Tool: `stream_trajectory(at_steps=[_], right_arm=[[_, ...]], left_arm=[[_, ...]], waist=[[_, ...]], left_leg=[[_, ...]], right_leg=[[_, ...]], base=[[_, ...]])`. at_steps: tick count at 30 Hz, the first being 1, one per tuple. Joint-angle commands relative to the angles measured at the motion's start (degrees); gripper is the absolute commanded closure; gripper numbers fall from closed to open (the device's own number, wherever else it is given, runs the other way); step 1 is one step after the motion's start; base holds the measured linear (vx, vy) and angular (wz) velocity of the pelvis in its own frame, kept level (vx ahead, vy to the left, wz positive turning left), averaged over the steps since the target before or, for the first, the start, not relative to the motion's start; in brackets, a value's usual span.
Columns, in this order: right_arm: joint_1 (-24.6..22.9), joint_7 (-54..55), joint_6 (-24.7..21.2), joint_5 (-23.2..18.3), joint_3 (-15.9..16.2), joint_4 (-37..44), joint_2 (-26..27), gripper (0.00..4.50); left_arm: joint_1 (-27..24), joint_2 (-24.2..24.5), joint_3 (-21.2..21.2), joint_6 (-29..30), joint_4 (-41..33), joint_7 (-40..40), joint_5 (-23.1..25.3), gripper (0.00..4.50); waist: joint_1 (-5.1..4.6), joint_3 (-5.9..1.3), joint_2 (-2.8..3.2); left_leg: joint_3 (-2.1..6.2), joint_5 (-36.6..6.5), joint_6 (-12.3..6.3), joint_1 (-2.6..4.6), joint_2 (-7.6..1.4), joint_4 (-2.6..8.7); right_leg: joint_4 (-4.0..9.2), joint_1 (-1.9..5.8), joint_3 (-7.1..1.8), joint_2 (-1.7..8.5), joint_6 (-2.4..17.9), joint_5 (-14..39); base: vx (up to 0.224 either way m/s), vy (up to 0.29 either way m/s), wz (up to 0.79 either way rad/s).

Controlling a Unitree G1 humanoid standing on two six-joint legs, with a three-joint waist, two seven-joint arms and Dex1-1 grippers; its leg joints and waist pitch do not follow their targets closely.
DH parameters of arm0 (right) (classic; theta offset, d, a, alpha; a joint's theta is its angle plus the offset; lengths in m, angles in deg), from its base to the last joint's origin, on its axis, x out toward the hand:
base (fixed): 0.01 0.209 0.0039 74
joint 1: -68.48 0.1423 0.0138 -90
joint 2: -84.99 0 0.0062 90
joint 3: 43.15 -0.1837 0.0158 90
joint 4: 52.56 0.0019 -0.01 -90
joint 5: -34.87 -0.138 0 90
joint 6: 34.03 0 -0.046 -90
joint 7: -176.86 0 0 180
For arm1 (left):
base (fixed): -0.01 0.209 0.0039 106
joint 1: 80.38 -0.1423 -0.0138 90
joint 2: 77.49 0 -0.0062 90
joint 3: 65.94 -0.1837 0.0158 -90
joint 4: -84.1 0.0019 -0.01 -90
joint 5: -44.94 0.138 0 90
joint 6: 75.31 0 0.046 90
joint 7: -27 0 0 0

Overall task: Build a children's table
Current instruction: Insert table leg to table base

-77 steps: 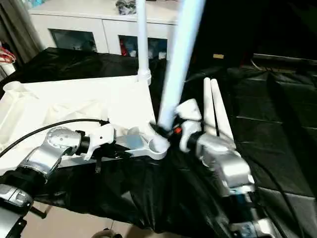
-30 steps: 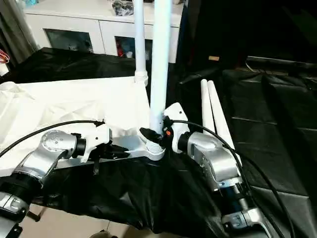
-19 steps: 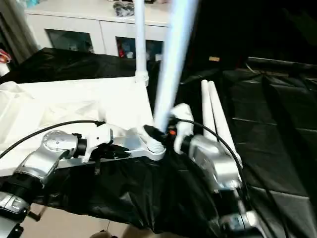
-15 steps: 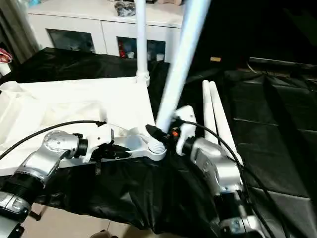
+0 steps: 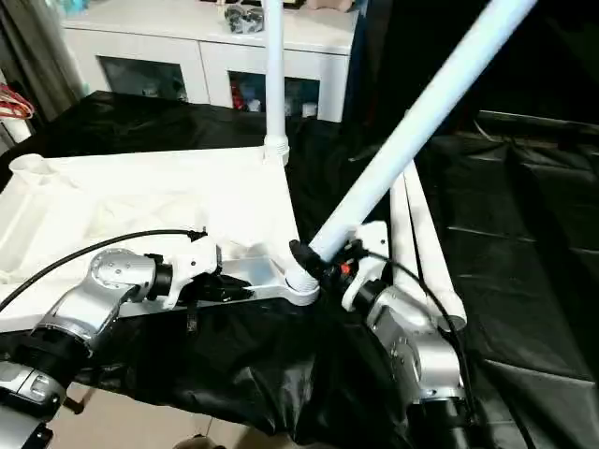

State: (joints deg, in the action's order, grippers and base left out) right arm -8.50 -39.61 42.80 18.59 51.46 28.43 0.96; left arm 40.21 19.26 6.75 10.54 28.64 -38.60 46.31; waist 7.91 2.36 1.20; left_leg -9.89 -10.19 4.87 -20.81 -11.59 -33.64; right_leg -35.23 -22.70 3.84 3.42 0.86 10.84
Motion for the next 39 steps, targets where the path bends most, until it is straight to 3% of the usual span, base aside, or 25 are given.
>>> stream_trajectory(at_steps=[1, 3, 6, 7, 11, 13, 14, 20, 21, 24, 25, 27, 28, 30, 31, 33, 36, 38, 39], right_arm=[[-0.8, -0.3, -2.0, 4.4, 4.7, -2.1, -1.1, 2.60], [0.3, -0.8, -2.2, 5.9, 6.2, -2.9, -1.7, 2.60], [1.7, -2.1, -2.5, 7.5, 8.3, -4.1, -2.6, 2.60], [2.0, -2.8, -2.7, 7.8, 8.8, -4.4, -2.9, 2.60], [2.8, -4.8, -3.2, 9.0, 10.5, -5.4, -4.2, 2.60], [3.2, -5.5, -3.2, 9.0, 10.7, -6.1, -4.4, 2.60], [3.6, -6.1, -2.7, 9.0, 10.8, -6.9, -4.5, 2.60], [7.0, -11.6, 0.9, 7.7, 10.8, -12.7, -4.1, 2.60], [7.6, -12.9, 1.3, 7.4, 10.9, -13.4, -3.9, 2.60], [8.8, -20.7, 3.7, 6.8, 12.8, -14.7, -5.7, 2.60], [9.0, -23.6, 4.4, 7.2, 14.1, -14.4, -6.9, 2.60], [9.2, -24.3, 4.6, 7.3, 14.4, -14.6, -7.1, 2.60], [9.5, -26.8, 4.9, 7.0, 14.9, -14.7, -7.7, 2.60], [9.6, -28.1, 5.3, 7.1, 15.2, -15.0, -8.0, 2.60], [9.7, -29.4, 5.9, 7.3, 15.6, -15.4, -8.3, 2.60], [10.0, -30.6, 6.5, 7.7, 15.9, -16.5, -8.4, 2.60], [10.8, -31.7, 8.3, 8.3, 15.7, -19.5, -7.9, 2.60], [11.9, -29.1, 9.0, 8.3, 14.4, -22.4, -6.5, 2.60], [12.6, -27.1, 9.1, 8.4, 13.5, -23.7, -5.5, 2.60]], left_arm=[[0.5, 0.2, 0.3, 0.7, 1.4, 3.9, 1.5, 4.50], [0.4, 0.2, 0.2, 0.5, 1.5, 4.0, 1.7, 4.50], [0.1, 0.4, 0.2, 0.4, 1.4, 4.1, 2.0, 4.50], [0.0, 0.4, 0.2, 0.4, 1.3, 4.1, 2.0, 4.50], [-0.2, 0.6, 0.3, 0.5, 1.1, 4.0, 2.0, 4.50], [-0.2, 0.6, 0.3, 0.5, 1.1, 3.8, 2.0, 4.50], [-0.2, 0.7, 0.3, 0.5, 1.1, 3.7, 1.9, 4.50], [-0.3, 1.8, 0.2, -0.9, 0.4, -0.8, 0.6, 4.50], [-0.4, 2.2, 0.2, -1.0, 0.0, -2.1, 0.2, 4.50], [0.2, 3.7, -0.7, -0.4, -1.7, -6.9, -0.7, 4.50], [1.1, 4.2, -0.9, -0.5, -1.5, -7.8, -0.6, 4.50], [1.3, 4.3, -0.9, -0.5, -1.5, -8.0, -0.6, 4.50], [2.6, 4.5, -0.6, -0.3, -0.8, -8.4, -0.7, 4.50], [3.2, 4.7, -0.5, -0.4, -0.4, -8.6, -0.8, 4.50], [3.9, 4.8, -0.2, -0.3, 0.1, -8.8, -0.9, 4.50], [4.7, 5.0, 0.1, -0.1, 0.6, -9.1, -1.0, 4.50], [5.5, 5.0, 0.8, 0.1, 1.5, -8.0, -1.0, 4.50], [5.5, 4.4, 1.6, 0.8, 1.6, -6.1, -1.0, 4.50], [5.6, 4.1, 2.0, 1.0, 1.7, -5.0, -0.9, 4.50]], waist=[[-0.23, -2.75, -0.11], [-0.33, -2.49, -0.28], [-0.60, -2.06, -0.36], [-0.61, -2.09, -0.65], [-1.01, -2.26, -0.54], [-1.11, -2.28, -0.65], [-1.21, -2.29, -0.99], [-1.60, -2.41, -1.27], [-1.63, -2.42, -1.51], [-1.62, -2.66, -1.45], [-1.50, -2.83, -1.86], [-1.35, -2.97, -1.76], [-1.34, -2.96, -2.40], [-0.90, -3.11, -2.16], [-0.71, -3.10, -2.40], [-0.51, -3.06, -2.61], [-0.26, -3.03, -2.61], [-0.19, -2.70, -2.94], [-0.12, -2.73, -2.80]], left_leg=[[0.91, -17.2, 0.80, 0.68, -1.76, 4.81], [0.92, -18.6, 0.84, 0.86, -1.75, 4.89], [1.29, -22.2, 1.02, 1.53, -1.51, 5.12], [1.29, -22.1, 0.96, 1.56, -1.54, 5.15], [1.37, -22.3, 0.92, 1.60, -1.75, 5.36], [1.34, -22.3, 0.75, 1.55, -1.77, 5.36], [1.28, -22.1, 0.60, 1.50, -1.81, 5.36], [1.38, -22.7, 0.49, 1.61, -1.85, 5.32], [1.36, -22.4, 0.48, 1.49, -1.91, 5.43], [1.31, -21.2, 0.26, 1.32, -2.11, 5.54], [1.06, -19.3, -0.06, 1.26, -2.27, 5.47], [0.77, -17.0, -0.41, 1.09, -2.22, 5.32], [0.68, -16.1, -0.65, 0.95, -2.17, 5.29], [0.55, -14.6, -1.00, 1.18, -2.15, 5.08], [0.40, -13.4, -1.19, 1.18, -2.13, 4.93], [0.42, -12.6, -1.36, 0.94, -2.10, 4.90], [0.40, -13.3, -1.13, 1.18, -2.18, 4.94], [0.44, -15.3, -0.68, 1.31, -2.20, 5.16], [0.52, -15.8, -0.45, 1.38, -2.24, 5.19]], right_leg=[[5.62, 1.94, -3.04, 5.18, 6.0, 23.2], [6.02, 1.73, -3.05, 5.26, 5.3, 26.3], [7.13, 1.56, -2.73, 5.55, 2.9, 35.1], [7.29, 1.52, -2.74, 5.56, 2.5, 35.7], [7.04, 1.39, -2.84, 5.34, 3.3, 32.6], [6.92, 1.48, -2.91, 5.40, 4.0, 31.6], [6.91, 1.48, -2.95, 5.41, 4.2, 31.1], [7.08, 1.36, -2.87, 5.64, 4.1, 33.0], [6.93, 1.45, -2.88, 5.53, 4.4, 31.7], [6.41, 1.73, -3.01, 5.45, 5.7, 27.5], [5.72, 1.93, -3.05, 5.19, 7.5, 21.7], [5.08, 2.19, -3.12, 5.05, 9.2, 16.2], [5.00, 2.37, -3.09, 5.05, 9.5, 15.0], [4.79, 2.39, -3.07, 5.22, 9.9, 13.9], [4.50, 2.48, -3.02, 5.03, 10.8, 11.2], [4.27, 2.71, -2.95, 5.14, 11.0, 10.6], [4.44, 2.59, -2.91, 5.22, 10.9, 12.2], [4.92, 2.41, -2.93, 5.28, 10.2, 16.5], [4.87, 2.34, -2.96, 5.43, 10.0, 17.7]], base=[[0.000, 0.000, 0.00], [0.000, 0.000, 0.00], [0.000, 0.000, 0.00], [0.000, 0.000, 0.00], [0.000, 0.000, 0.00], [0.000, 0.000, 0.00], [0.000, 0.000, 0.00], [0.000, 0.000, 0.00], [0.000, 0.000, 0.00], [0.000, 0.000, 0.00], [0.000, 0.000, 0.00], [0.000, 0.000, 0.00], [0.000, 0.000, 0.00], [0.000, 0.000, 0.00], [0.000, 0.000, 0.00], [0.000, 0.000, 0.00], [0.000, 0.000, 0.00], [0.000, 0.000, 0.00], [0.000, 0.000, 0.00]])
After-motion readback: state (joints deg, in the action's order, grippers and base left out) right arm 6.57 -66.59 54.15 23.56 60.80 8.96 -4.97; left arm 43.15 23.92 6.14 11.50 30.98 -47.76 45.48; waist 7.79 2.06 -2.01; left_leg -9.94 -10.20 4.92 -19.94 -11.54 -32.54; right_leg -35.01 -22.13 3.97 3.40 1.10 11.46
